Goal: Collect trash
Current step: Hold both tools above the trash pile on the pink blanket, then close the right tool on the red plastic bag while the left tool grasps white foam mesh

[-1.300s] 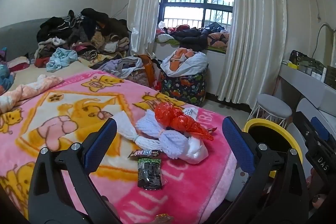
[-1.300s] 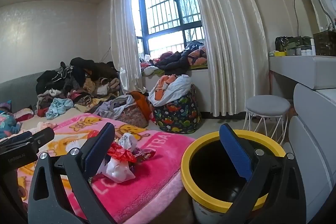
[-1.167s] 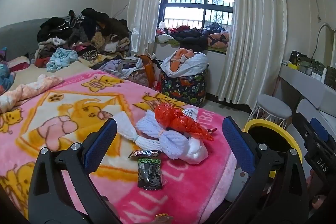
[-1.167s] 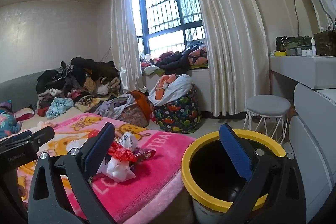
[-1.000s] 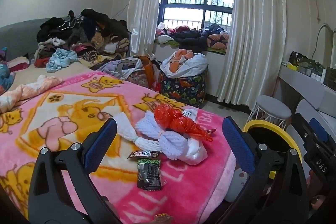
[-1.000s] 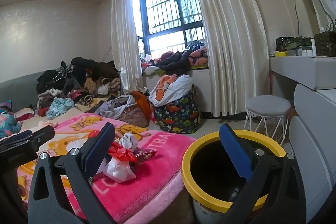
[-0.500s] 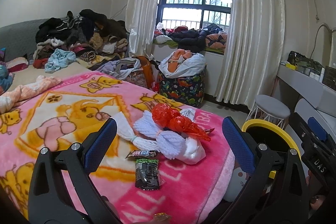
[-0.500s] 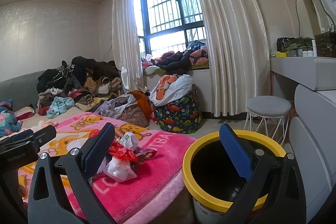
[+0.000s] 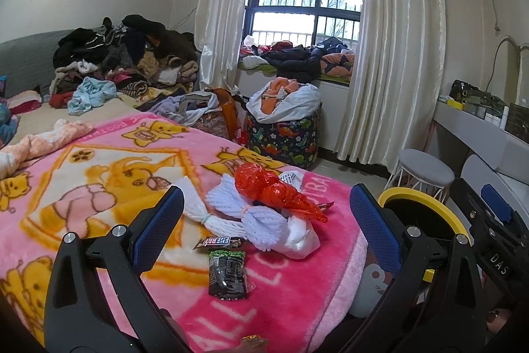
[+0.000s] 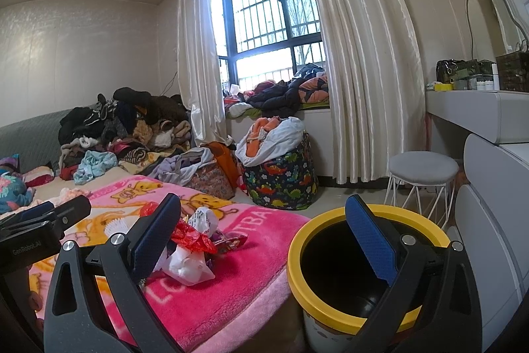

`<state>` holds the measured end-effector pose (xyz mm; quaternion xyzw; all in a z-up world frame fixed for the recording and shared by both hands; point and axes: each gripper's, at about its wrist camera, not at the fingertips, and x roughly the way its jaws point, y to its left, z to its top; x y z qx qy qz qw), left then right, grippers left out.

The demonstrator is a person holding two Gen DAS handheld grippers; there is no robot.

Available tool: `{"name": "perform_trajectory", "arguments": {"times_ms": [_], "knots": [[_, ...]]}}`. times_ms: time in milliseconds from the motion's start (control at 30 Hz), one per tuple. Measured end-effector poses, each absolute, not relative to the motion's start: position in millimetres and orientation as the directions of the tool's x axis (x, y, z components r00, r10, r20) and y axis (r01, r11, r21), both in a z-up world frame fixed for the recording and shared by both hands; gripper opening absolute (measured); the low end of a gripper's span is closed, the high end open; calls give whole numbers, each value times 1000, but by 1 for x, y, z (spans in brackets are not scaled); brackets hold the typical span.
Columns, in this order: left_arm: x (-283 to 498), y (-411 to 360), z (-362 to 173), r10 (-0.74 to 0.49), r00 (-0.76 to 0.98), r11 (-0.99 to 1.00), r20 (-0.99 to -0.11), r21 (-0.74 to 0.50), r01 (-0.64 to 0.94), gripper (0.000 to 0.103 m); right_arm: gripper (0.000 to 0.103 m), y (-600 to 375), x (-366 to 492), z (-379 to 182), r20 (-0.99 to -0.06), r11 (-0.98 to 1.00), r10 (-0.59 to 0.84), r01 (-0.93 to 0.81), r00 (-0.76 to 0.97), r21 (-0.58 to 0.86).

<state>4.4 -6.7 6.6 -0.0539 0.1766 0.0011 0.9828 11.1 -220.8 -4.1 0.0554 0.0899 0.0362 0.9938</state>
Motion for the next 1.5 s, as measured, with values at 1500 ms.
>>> {"name": "perform_trajectory", "arguments": {"times_ms": [1500], "knots": [[40, 91, -16, 45, 899, 957, -435, -241, -164, 92, 97, -118, 93, -18, -399, 902, 409, -430, 821, 40]]}}
